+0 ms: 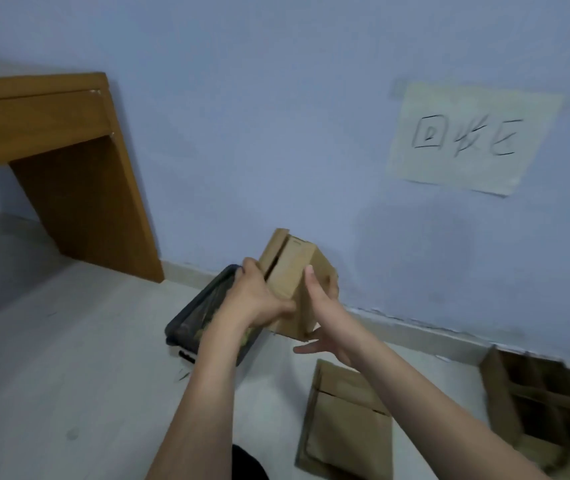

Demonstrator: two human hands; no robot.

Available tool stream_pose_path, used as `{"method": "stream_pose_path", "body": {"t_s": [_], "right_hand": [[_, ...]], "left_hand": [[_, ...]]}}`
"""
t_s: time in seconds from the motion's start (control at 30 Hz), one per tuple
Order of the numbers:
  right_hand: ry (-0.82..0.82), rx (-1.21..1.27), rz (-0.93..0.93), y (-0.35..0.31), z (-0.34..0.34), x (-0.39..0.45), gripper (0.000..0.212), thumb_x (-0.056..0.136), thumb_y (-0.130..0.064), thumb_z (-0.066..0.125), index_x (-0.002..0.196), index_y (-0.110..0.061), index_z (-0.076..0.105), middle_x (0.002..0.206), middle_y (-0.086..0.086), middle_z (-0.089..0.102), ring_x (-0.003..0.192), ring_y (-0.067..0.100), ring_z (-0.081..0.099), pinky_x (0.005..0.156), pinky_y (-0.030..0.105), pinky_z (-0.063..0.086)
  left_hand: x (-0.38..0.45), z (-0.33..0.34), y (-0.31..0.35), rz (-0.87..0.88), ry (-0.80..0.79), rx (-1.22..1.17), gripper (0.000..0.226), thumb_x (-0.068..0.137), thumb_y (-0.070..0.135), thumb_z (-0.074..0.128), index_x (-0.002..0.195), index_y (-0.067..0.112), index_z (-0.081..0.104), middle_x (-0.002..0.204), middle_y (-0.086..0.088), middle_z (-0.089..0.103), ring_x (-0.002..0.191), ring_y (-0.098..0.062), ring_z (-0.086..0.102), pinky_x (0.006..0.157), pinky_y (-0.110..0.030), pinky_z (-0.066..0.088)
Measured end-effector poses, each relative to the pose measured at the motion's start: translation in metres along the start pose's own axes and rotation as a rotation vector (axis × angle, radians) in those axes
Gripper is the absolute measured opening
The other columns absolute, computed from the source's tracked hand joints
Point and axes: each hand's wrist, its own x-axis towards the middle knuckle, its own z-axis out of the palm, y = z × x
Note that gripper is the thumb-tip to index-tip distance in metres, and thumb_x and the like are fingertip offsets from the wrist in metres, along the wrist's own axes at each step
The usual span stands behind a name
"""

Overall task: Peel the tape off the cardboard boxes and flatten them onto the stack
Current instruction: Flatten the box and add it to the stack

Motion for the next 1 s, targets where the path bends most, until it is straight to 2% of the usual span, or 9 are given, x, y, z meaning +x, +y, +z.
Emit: {"method": "stream_pose_path", "body": {"t_s": [0.07, 0.2, 0.37, 0.47, 0.57, 0.7, 0.83, 0.93, 1.0], "right_hand": [[-0.016, 0.058, 0.003, -0.002, -0.026, -0.026, 0.100, 0.076, -0.084, 0.051, 0.151, -0.052, -0.008, 0.139, -0.025, 0.039, 0.113, 0.029, 0.063, 0.079, 0.055, 0.060], [0.123, 0.086, -0.105, 0.013, -0.080, -0.072, 0.073, 0.080, -0.072, 0.062, 0.141, -0.048, 0.029, 0.121, -0.013, 0.062, 0.097, 0.025, 0.073, 0.074, 0.055, 0.061], [0.301, -0.031, -0.148, 0.051, -0.135, -0.115, 0.054, 0.084, -0.066, 0.063, 0.131, -0.049, 0.042, 0.113, -0.014, 0.069, 0.088, 0.018, 0.075, 0.065, 0.046, 0.063], [0.321, -0.117, -0.166, 0.074, -0.159, -0.130, 0.049, 0.083, -0.064, 0.066, 0.127, -0.055, 0.046, 0.104, -0.021, 0.071, 0.089, 0.013, 0.074, 0.073, 0.047, 0.063], [0.345, -0.183, -0.208, 0.086, -0.177, -0.132, 0.046, 0.084, -0.061, 0.066, 0.126, -0.060, 0.046, 0.104, -0.025, 0.069, 0.095, 0.011, 0.072, 0.081, 0.046, 0.062], [0.374, -0.236, -0.271, 0.086, -0.183, -0.123, 0.043, 0.084, -0.057, 0.066, 0.122, -0.064, 0.046, 0.099, -0.028, 0.069, 0.093, 0.008, 0.071, 0.084, 0.047, 0.060], [0.354, -0.282, -0.298, 0.088, -0.187, -0.119, 0.060, 0.082, -0.057, 0.069, 0.133, -0.062, 0.038, 0.105, -0.029, 0.069, 0.096, 0.004, 0.069, 0.084, 0.042, 0.061], [0.393, -0.362, -0.314, 0.097, -0.189, -0.112, 0.092, 0.072, -0.058, 0.074, 0.147, -0.058, 0.021, 0.116, -0.023, 0.066, 0.102, 0.006, 0.067, 0.083, 0.039, 0.060], [0.444, -0.401, -0.336, 0.102, -0.187, -0.107, 0.096, 0.075, -0.045, 0.073, 0.150, -0.055, 0.014, 0.118, -0.021, 0.065, 0.103, 0.007, 0.065, 0.083, 0.038, 0.060]], "left_hand": [[-0.018, 0.022, 0.020, 0.124, -0.072, 0.036, 0.119, 0.040, 0.052, 0.080, 0.142, 0.024, 0.026, 0.131, -0.002, 0.044, 0.118, -0.030, 0.057, 0.097, -0.047, 0.054], [-0.053, 0.078, 0.051, 0.293, -0.275, 0.086, 0.116, 0.043, 0.055, 0.074, 0.144, 0.034, 0.019, 0.129, 0.000, 0.053, 0.110, -0.024, 0.062, 0.095, -0.042, 0.055], [-0.087, 0.141, 0.056, 0.377, -0.376, 0.086, 0.090, 0.066, 0.036, 0.077, 0.140, 0.022, 0.028, 0.111, 0.005, 0.063, 0.094, -0.011, 0.066, 0.082, -0.033, 0.059], [-0.106, 0.168, 0.049, 0.377, -0.363, 0.068, 0.095, 0.062, 0.048, 0.076, 0.143, 0.031, 0.029, 0.121, 0.009, 0.058, 0.100, -0.010, 0.066, 0.084, -0.034, 0.060], [-0.114, 0.187, 0.046, 0.397, -0.306, 0.035, 0.098, 0.064, 0.059, 0.075, 0.146, 0.038, 0.025, 0.130, 0.012, 0.055, 0.114, -0.011, 0.061, 0.094, -0.037, 0.057], [-0.107, 0.195, 0.050, 0.413, -0.259, 0.011, 0.086, 0.070, 0.054, 0.075, 0.142, 0.040, 0.031, 0.127, 0.015, 0.058, 0.114, -0.007, 0.060, 0.094, -0.036, 0.056], [-0.100, 0.200, 0.051, 0.387, -0.283, 0.040, 0.080, 0.071, 0.045, 0.067, 0.142, 0.038, 0.031, 0.117, 0.014, 0.063, 0.103, -0.008, 0.065, 0.087, -0.035, 0.059], [-0.099, 0.205, 0.051, 0.371, -0.295, -0.015, 0.073, 0.084, 0.026, 0.064, 0.148, 0.033, 0.029, 0.116, 0.009, 0.065, 0.097, -0.007, 0.067, 0.078, -0.024, 0.060], [-0.100, 0.210, 0.052, 0.378, -0.261, -0.021, 0.067, 0.092, 0.019, 0.058, 0.150, 0.031, 0.027, 0.117, 0.008, 0.065, 0.100, -0.008, 0.066, 0.082, -0.026, 0.059]]}}
